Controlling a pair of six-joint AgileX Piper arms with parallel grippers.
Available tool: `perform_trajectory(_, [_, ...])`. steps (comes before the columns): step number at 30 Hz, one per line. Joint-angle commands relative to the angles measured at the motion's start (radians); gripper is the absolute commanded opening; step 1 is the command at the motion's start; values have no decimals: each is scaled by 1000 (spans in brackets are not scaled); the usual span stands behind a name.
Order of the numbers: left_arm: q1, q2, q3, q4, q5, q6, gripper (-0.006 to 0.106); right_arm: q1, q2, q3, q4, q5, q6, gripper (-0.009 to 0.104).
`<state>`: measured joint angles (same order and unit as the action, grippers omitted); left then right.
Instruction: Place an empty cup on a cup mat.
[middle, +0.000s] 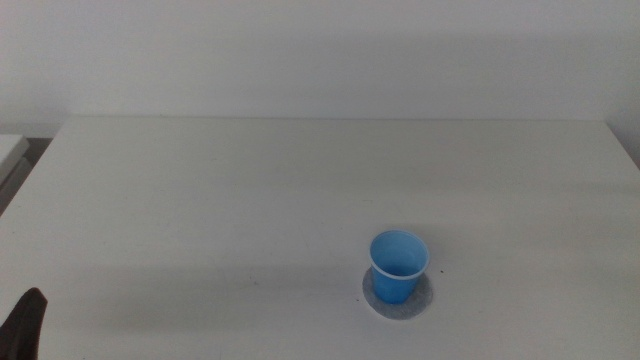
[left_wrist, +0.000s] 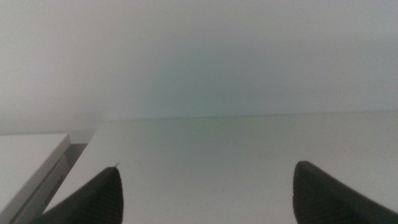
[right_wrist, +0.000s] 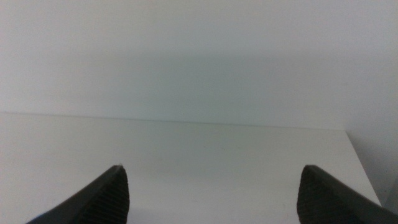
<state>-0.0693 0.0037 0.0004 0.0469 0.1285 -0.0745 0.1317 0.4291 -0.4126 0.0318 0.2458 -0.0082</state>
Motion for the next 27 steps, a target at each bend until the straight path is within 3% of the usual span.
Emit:
perform_trajectory(1, [-1,-4,0,-2,-13,-3,94,-4,-3,3,2,-14,-5,92])
perform_trajectory(4, [-1,-4,0,-2,-13,-3,94,-4,-9,46,-6,-117,18,92])
perform_trajectory(8, [-1,-4,0,-2,-13,-3,94,-63,-142,203,-2,-376,8,92])
perform_trajectory(11, [-1,-4,0,-2,-13,-3,94,-112,-252,337,-2,-456,8,92])
perform_trajectory(19, [-1,-4,0,-2,-13,-3,94,-144,-429,413,-6,-180,8,92])
perform_trajectory(27, [-1,-4,0,-2,-13,-3,94,-142,-429,413,-3,-140,8,92])
